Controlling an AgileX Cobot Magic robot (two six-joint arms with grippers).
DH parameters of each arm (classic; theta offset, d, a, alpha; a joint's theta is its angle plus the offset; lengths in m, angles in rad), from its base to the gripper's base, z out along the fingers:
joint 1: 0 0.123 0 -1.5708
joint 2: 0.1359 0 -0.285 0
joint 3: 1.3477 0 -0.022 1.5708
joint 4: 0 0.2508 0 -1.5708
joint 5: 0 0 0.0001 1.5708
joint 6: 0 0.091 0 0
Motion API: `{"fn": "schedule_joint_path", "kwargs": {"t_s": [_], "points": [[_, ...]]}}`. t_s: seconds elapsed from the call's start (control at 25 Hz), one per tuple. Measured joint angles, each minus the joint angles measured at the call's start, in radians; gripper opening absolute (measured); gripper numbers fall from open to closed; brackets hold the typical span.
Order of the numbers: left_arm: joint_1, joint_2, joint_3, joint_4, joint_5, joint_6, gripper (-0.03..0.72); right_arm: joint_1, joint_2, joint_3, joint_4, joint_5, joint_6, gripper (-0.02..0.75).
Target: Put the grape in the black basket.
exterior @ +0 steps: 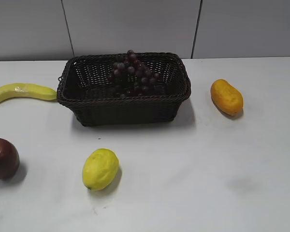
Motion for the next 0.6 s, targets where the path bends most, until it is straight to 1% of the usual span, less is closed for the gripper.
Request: {"fn": "schedule_joint_path", "kwargs": {"t_s": [0.6], "points": [[0.000, 0.000, 0.000, 0.000, 0.000, 0.000, 0.489, 0.000, 0.000, 0.000, 0.000, 0.000, -0.001, 0.624]]}}
